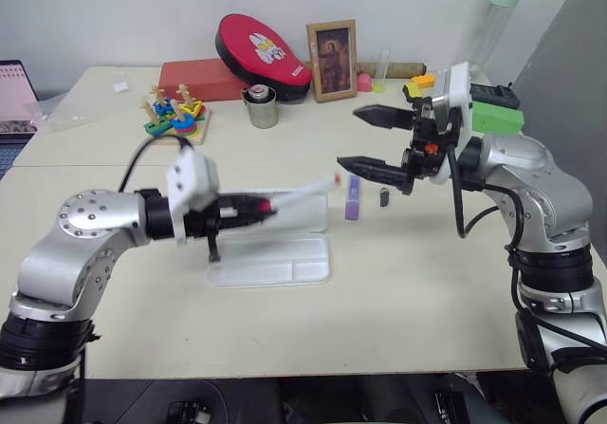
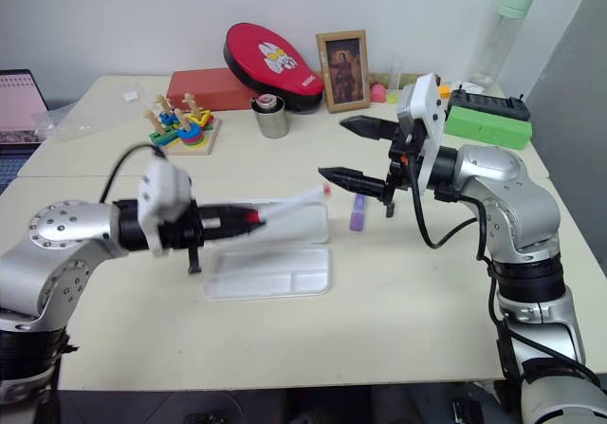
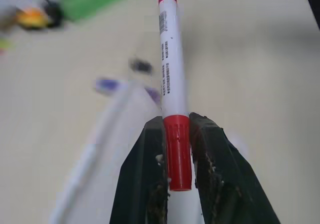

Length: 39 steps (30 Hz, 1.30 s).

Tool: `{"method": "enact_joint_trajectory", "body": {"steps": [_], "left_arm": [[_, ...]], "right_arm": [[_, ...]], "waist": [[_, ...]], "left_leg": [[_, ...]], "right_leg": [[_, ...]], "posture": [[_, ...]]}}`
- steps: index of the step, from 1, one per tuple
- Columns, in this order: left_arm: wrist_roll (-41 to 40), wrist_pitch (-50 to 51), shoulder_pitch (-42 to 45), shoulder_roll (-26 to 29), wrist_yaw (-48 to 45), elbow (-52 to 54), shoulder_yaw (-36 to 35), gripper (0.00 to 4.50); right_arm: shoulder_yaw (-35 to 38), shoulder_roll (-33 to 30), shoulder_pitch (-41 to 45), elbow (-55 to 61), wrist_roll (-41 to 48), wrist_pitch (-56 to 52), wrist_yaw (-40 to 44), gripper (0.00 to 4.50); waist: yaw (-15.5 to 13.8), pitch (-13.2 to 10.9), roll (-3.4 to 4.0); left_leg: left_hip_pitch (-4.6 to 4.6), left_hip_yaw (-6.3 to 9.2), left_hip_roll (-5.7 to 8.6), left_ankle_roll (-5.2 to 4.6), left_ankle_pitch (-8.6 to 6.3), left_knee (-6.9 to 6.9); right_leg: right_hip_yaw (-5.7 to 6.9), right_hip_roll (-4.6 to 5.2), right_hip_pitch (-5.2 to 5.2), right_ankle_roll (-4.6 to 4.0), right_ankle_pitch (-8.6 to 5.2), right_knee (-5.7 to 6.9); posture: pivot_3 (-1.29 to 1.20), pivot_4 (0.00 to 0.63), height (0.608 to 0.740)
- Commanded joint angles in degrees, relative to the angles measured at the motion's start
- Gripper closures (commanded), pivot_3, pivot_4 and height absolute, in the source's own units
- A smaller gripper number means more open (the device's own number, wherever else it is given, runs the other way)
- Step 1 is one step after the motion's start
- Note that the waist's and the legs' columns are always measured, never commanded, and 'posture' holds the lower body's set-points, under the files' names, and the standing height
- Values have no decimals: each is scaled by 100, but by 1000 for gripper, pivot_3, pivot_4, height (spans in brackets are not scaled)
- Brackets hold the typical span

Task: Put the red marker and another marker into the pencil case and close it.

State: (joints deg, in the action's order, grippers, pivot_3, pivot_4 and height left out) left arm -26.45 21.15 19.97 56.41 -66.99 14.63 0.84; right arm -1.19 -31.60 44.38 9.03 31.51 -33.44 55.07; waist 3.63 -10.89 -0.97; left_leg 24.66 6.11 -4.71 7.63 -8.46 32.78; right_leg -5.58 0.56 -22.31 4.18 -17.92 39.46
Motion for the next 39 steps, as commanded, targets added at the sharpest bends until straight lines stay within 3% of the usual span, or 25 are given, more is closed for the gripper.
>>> {"method": "enact_joint_trajectory", "body": {"steps": [1,7,13,15,25,32,39], "left_arm": [[856,-792,268,183,-367,-590,404,4101],[1518,-1525,701,-140,-533,-1402,837,4101],[1647,-1515,868,-391,-683,-1587,984,4101],[1730,-1478,886,-404,-699,-1622,1015,3401],[1494,-1111,709,-605,-559,-1307,762,1413],[-275,284,940,-1854,658,-512,-406,5],[-571,766,1180,-2442,1603,-214,-671,5]], "right_arm": [[121,-118,-21,355,-45,114,-80,0],[35,-115,-256,667,-98,30,-253,0],[-120,-267,-454,813,-219,-31,-277,0],[-270,-352,-545,856,-340,-120,-310,0],[-897,-134,-690,472,-1131,-822,-1265,0],[-922,815,-596,132,-1686,-1739,-2730,0],[-708,1873,-524,-228,-1952,-2531,-3932,0]], "waist": [[-11,-1,2],[-43,-1,2],[-44,-1,2],[-42,-1,2],[-37,-1,1],[-38,0,-2],[-22,1,-2]], "left_leg": [[0,1,-1,0,0,0],[8,1,-1,0,0,1],[10,3,-1,-1,0,1],[10,3,-1,-1,0,2],[9,4,-1,-1,0,5],[10,9,0,-1,0,11],[4,13,2,0,1,16]], "right_leg": [[2,-2,-1,4,-3,-2],[2,-1,-1,5,-4,-10],[4,-1,-1,5,-3,-10],[4,-1,-1,4,-3,-9],[4,-2,-1,5,-4,-1],[7,-1,0,4,-3,5],[6,-2,0,-12,6,27]], "posture": [[0,150,740],[0,150,740],[0,150,740],[0,150,740],[0,150,740],[0,150,740],[0,150,740]]}}
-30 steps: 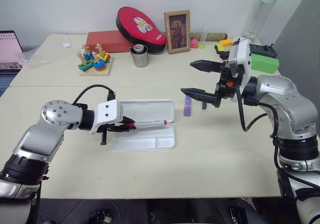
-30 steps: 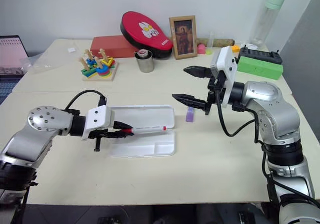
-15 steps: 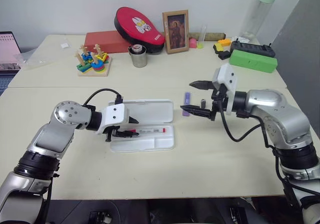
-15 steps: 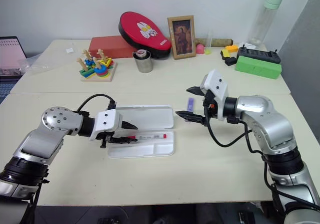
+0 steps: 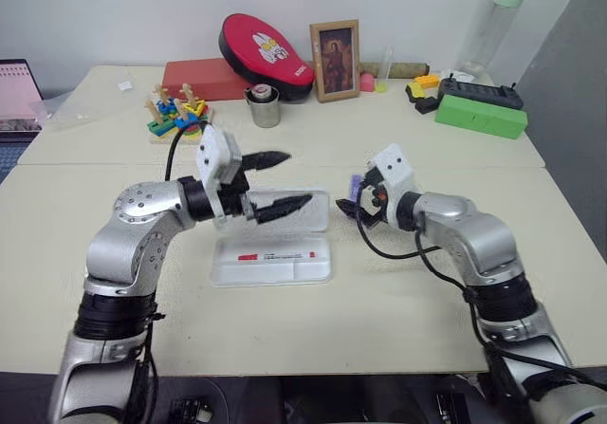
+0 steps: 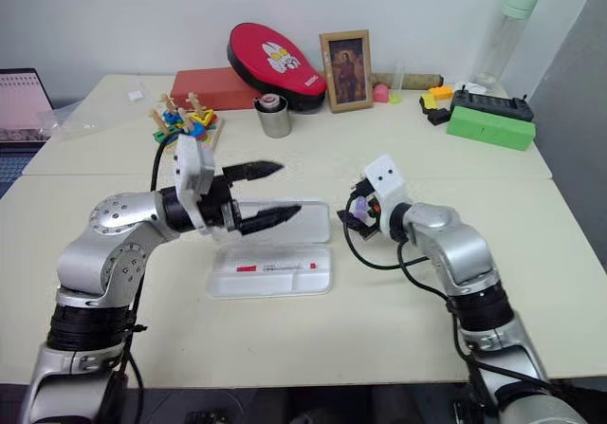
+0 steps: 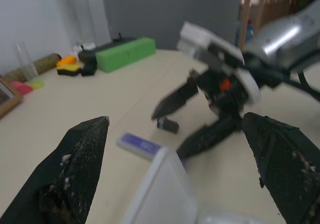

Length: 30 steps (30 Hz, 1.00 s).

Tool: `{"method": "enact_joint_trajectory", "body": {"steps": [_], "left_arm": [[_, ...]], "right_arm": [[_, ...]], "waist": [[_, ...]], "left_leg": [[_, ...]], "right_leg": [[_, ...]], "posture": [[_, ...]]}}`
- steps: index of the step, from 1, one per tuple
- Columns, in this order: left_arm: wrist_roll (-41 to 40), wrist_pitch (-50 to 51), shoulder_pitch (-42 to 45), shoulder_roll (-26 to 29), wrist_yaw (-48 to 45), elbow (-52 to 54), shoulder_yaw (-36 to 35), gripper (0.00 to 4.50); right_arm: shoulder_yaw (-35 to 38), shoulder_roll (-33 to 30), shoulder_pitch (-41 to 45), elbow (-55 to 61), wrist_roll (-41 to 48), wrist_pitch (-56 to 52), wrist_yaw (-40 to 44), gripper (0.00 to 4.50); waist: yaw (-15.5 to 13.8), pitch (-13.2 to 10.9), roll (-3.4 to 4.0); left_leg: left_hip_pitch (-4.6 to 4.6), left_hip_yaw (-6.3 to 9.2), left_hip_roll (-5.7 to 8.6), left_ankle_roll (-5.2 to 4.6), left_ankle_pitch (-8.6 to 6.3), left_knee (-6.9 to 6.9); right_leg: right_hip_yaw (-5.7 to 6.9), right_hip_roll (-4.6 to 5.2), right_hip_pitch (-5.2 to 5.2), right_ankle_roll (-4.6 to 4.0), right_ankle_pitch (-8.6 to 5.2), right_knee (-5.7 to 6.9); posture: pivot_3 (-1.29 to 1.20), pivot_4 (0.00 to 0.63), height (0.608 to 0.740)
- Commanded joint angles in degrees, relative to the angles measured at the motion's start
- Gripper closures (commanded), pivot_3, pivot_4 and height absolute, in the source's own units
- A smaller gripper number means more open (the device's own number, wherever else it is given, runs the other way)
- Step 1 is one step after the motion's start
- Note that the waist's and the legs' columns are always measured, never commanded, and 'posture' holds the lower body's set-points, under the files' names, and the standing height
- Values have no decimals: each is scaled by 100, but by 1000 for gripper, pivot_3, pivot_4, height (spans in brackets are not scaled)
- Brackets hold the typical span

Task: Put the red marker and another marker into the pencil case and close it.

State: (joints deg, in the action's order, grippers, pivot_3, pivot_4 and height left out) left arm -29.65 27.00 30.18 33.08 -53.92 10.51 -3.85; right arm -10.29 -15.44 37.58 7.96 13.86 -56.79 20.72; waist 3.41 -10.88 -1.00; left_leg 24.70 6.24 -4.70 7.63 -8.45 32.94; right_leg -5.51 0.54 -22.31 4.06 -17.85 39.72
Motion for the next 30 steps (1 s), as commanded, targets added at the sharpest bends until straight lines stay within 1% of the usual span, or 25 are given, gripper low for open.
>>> {"method": "enact_joint_trajectory", "body": {"steps": [1,5,8,13,15,16,20,23,24,25,26,29,30], "left_arm": [[-370,271,219,-152,357,219,-259,5],[-458,401,370,-135,465,204,-296,5],[-338,323,431,-62,486,77,-272,5],[-198,216,537,-80,609,-50,-249,5],[-107,141,600,-91,668,-130,-228,0],[-54,103,634,-98,697,-177,-218,0],[84,7,696,-87,713,-292,-167,0],[154,-70,736,-106,734,-402,-161,0],[158,-78,738,-104,726,-413,-161,0],[160,-84,739,-103,719,-418,-164,0],[162,-89,745,-106,716,-422,-166,0],[170,-106,746,-96,690,-436,-162,0],[175,-114,744,-90,683,-442,-161,0]], "right_arm": [[194,326,141,-210,-251,-165,-598,0],[200,557,92,-492,-399,-87,-877,0],[42,645,48,-836,-669,23,-1102,0],[28,834,5,-1100,-801,71,-1240,0],[44,885,-9,-1151,-867,125,-1309,365],[104,936,-20,-1172,-865,158,-1347,420],[173,984,-30,-1205,-925,229,-1394,1313],[234,983,-23,-1223,-926,262,-1428,2073],[242,979,-24,-1226,-923,267,-1428,2229],[255,978,-26,-1230,-921,274,-1429,2620],[270,978,-27,-1234,-921,281,-1432,2728],[321,985,-17,-1251,-920,306,-1450,3398],[347,989,-6,-1258,-915,324,-1459,3409]], "waist": [[-3,0,0],[-7,0,0],[-6,0,0],[-5,1,-1],[1,1,-2],[4,1,-2],[1,2,-2],[0,1,-2],[-2,2,-2],[-5,2,-2],[-11,1,-2],[-14,1,-2],[-14,1,-2]], "left_leg": [[-1,0,0,0,0,0],[-1,1,1,0,0,0],[-1,1,1,0,0,-1],[-2,0,1,0,0,-1],[-5,0,1,0,0,-1],[-7,0,1,0,0,-1],[-9,0,1,0,0,-1],[-9,0,1,0,0,-1],[-8,0,1,0,0,-1],[-8,0,2,0,0,-1],[-8,0,2,0,0,-1],[-8,0,2,0,0,-1],[-8,0,2,0,0,-1]], "right_leg": [[0,0,0,0,0,3],[1,0,0,0,0,3],[1,0,0,0,0,2],[1,0,0,-1,0,4],[1,0,1,0,0,7],[1,0,1,0,0,10],[0,-1,1,3,-2,13],[0,-1,2,5,-3,13],[0,-1,2,5,-3,13],[0,0,2,3,-2,12],[0,0,2,3,-2,12],[0,0,2,4,-2,12],[0,0,2,4,-2,12]], "posture": [[0,150,740],[0,150,740],[0,150,740],[0,150,740],[0,150,740],[0,150,740],[0,150,740],[0,150,740],[0,150,740],[0,150,740],[0,150,740],[0,150,740],[0,150,740]]}}
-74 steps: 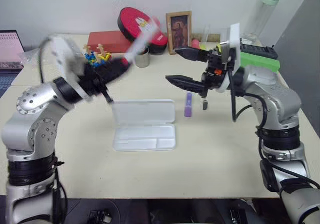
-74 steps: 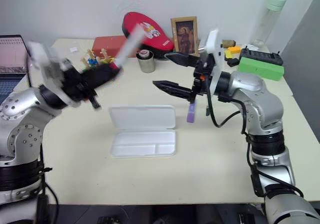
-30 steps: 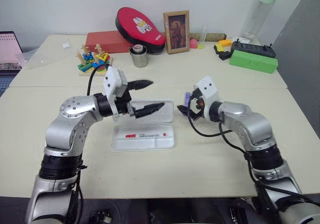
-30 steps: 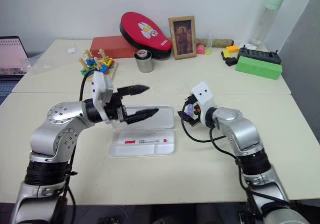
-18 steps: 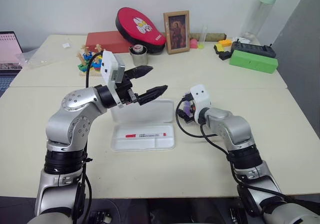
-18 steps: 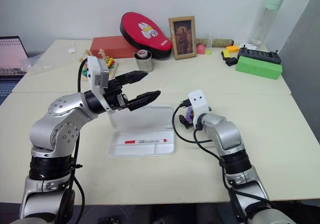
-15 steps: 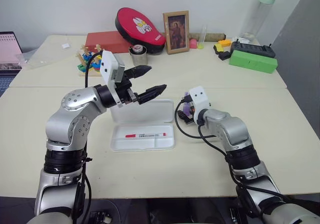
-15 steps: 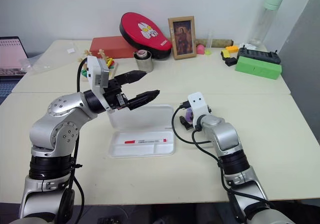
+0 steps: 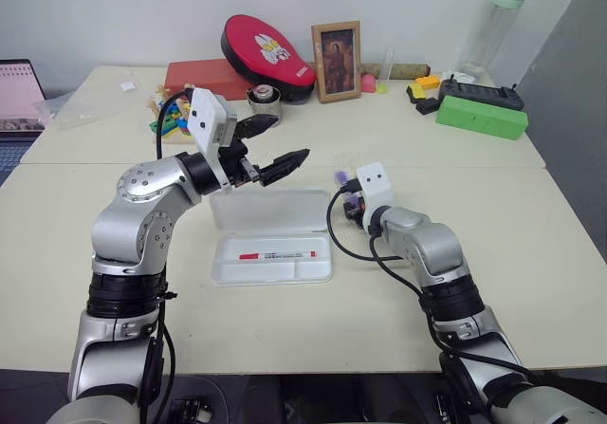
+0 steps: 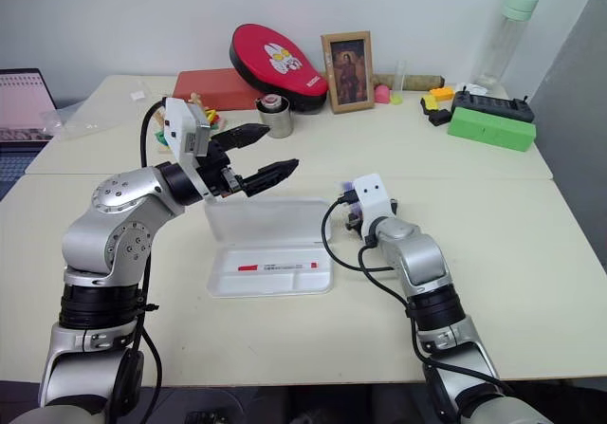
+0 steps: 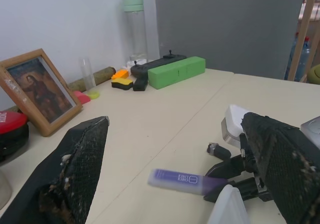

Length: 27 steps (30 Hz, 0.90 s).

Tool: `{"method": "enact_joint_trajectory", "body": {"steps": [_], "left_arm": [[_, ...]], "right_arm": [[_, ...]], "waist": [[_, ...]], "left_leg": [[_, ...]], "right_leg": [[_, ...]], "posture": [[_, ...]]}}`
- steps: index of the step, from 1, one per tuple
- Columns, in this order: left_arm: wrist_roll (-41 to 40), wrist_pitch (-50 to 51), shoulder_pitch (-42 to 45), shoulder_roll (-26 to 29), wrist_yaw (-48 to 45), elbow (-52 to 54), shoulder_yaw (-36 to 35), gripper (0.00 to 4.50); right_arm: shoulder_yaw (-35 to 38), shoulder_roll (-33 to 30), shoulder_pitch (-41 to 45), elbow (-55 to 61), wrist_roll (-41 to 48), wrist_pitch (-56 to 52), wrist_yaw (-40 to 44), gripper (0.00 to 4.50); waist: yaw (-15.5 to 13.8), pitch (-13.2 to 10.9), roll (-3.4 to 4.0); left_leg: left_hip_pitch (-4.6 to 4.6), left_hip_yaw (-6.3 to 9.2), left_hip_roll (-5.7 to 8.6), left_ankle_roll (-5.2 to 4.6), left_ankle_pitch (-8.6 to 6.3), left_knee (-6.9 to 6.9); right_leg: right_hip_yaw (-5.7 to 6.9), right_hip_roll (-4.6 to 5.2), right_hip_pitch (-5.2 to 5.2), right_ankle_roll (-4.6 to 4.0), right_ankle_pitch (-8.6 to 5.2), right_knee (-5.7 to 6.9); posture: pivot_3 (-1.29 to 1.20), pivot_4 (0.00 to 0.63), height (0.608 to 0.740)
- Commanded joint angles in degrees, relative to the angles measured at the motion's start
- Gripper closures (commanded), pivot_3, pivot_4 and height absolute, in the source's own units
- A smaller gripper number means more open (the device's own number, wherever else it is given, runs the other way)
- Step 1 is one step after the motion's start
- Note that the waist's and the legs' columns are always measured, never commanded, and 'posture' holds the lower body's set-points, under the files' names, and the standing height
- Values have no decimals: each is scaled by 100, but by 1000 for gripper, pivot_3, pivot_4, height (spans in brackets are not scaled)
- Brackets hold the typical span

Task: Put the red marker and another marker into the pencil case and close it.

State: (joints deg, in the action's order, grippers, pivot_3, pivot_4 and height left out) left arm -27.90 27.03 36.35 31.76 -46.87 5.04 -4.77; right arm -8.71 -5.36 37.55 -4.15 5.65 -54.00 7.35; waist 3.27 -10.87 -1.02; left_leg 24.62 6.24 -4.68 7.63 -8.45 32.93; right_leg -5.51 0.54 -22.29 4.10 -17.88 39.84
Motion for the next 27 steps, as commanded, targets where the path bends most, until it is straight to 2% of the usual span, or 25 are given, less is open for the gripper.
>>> {"method": "enact_joint_trajectory", "body": {"steps": [1,8,12,16,19,22,24,27], "left_arm": [[5,-121,127,49,-28,101,-69,0],[-161,59,-111,324,-212,373,-233,0],[-631,519,-612,873,-645,915,-511,0],[-962,715,-1112,1512,-1136,1253,-847,0],[-1092,817,-1654,1962,-1485,1511,-1117,0],[-945,694,-2566,2382,-1876,1732,-1386,0],[-815,555,-3135,2518,-1972,1693,-1706,0],[-925,598,-3477,2523,-1919,1751,-2107,0]], "right_arm": [[220,-16,13,-54,-90,66,-129,3409],[592,-14,308,18,52,753,-17,3409],[618,-347,549,371,480,1351,1030,3409],[624,-901,565,1090,1247,1582,2517,3409],[414,-1435,407,1665,1759,1514,3596,3409],[69,-1877,285,1952,1900,1520,4288,3409],[-382,-2086,236,2040,1748,1531,4539,3409],[-949,-2236,225,2005,1414,1621,4653,3409]], "waist": [[0,0,0],[6,0,0],[69,-2,1],[149,-3,2],[151,-4,3],[151,-5,4],[159,-5,4],[153,-5,2]], "left_leg": [[0,0,0,0,0,0],[1,0,0,0,0,-1],[4,-3,-1,0,0,-8],[6,-3,-3,-1,-1,-18],[5,0,-2,-1,-1,-20],[5,-1,-3,-1,-1,-20],[2,-5,-4,-1,-1,-21],[-2,-7,-9,-1,-1,-19]], "right_leg": [[0,0,0,1,0,0],[0,0,-1,1,0,0],[-3,0,-7,1,-1,-3],[-2,-1,-9,-5,-5,-7],[4,1,-6,1,-13,-10],[3,2,-5,3,-16,-13],[1,3,-6,5,-24,-15],[1,0,-8,1,-31,-12]], "posture": [[0,150,740],[0,150,740],[0,150,740],[0,150,740],[0,150,740],[0,150,740],[0,150,740],[0,150,740]]}}
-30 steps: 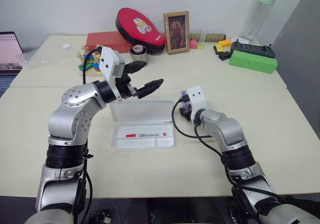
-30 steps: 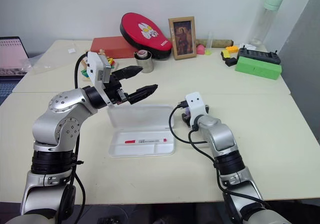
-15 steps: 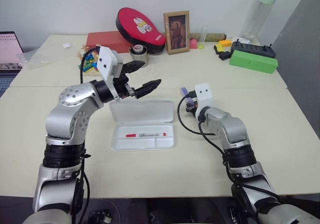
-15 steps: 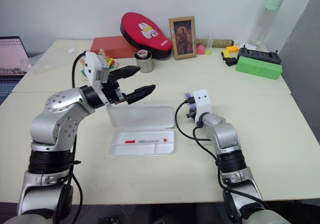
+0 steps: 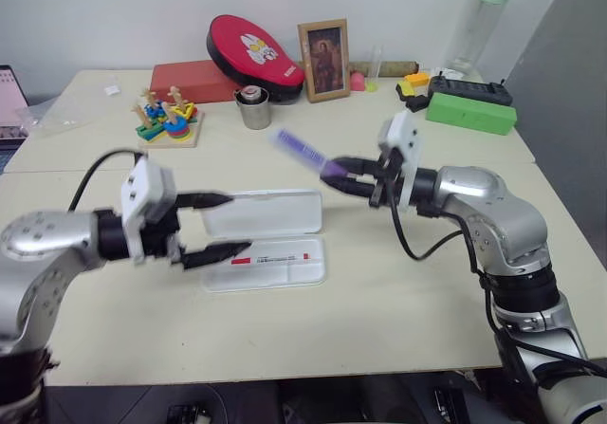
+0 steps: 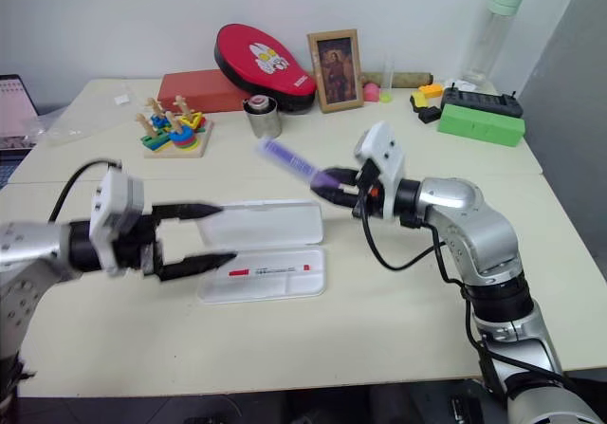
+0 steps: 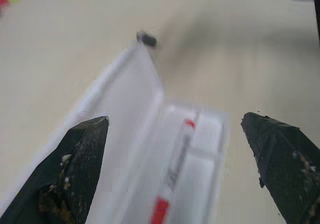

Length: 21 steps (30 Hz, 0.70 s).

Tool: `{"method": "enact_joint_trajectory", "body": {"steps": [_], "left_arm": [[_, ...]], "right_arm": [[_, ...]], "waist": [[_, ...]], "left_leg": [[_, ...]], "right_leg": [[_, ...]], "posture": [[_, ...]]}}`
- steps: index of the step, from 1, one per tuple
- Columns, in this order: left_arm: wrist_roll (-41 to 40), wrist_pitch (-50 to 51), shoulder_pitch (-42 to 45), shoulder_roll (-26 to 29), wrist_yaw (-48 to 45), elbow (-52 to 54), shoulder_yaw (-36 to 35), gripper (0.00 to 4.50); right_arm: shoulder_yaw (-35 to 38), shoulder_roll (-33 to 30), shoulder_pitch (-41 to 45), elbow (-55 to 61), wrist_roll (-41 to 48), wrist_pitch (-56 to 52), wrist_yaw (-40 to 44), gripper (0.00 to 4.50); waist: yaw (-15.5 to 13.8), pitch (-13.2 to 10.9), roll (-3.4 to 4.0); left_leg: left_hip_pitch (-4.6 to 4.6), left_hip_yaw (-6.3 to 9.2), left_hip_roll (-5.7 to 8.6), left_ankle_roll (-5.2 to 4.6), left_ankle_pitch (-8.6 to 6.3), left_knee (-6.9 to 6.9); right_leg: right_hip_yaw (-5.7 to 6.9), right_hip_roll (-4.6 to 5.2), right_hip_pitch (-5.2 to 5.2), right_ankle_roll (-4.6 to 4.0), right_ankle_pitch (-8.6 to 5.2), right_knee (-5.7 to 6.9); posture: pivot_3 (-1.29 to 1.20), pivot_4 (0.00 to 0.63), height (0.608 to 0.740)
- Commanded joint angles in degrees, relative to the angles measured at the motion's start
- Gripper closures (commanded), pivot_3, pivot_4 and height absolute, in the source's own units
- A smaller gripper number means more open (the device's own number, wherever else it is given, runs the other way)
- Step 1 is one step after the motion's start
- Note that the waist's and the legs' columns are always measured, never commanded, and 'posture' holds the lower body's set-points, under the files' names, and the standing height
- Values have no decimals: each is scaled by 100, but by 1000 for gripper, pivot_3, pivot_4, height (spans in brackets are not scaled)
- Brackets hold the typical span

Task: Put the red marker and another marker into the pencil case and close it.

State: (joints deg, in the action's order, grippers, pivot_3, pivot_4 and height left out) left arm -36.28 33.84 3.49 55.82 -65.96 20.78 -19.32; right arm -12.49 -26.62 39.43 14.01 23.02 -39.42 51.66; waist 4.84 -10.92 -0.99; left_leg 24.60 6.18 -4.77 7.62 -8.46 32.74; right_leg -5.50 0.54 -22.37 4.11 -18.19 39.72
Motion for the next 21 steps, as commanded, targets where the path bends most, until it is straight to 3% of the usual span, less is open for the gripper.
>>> {"method": "enact_joint_trajectory", "body": {"steps": [1,4,10,21], "left_arm": [[-176,-1,-354,99,-3,249,-845,0],[-229,108,-880,32,-4,425,-1252,0],[-286,205,-1320,-75,216,581,-1592,0],[-475,339,-1456,-116,462,841,-1716,0]], "right_arm": [[-849,-108,77,91,-554,173,180,3409],[-1513,48,257,-176,-1091,156,28,3409],[-2154,716,560,-347,-1415,-72,-56,3409],[-2573,1477,767,-1261,-1858,87,-132,3409]], "waist": [[-4,0,-1],[-4,0,-1],[-4,0,-2],[-10,4,-10]], "left_leg": [[0,0,0,0,0,1],[2,-5,1,0,0,3],[4,-4,-1,1,-1,-3],[4,-4,-1,2,-1,-2]], "right_leg": [[0,0,-2,0,-1,1],[-6,2,-4,-9,-7,-5],[-3,1,-9,4,0,-6],[-3,1,-8,5,2,-4]], "posture": [[0,150,740],[0,150,740],[0,150,740],[0,150,740]]}}
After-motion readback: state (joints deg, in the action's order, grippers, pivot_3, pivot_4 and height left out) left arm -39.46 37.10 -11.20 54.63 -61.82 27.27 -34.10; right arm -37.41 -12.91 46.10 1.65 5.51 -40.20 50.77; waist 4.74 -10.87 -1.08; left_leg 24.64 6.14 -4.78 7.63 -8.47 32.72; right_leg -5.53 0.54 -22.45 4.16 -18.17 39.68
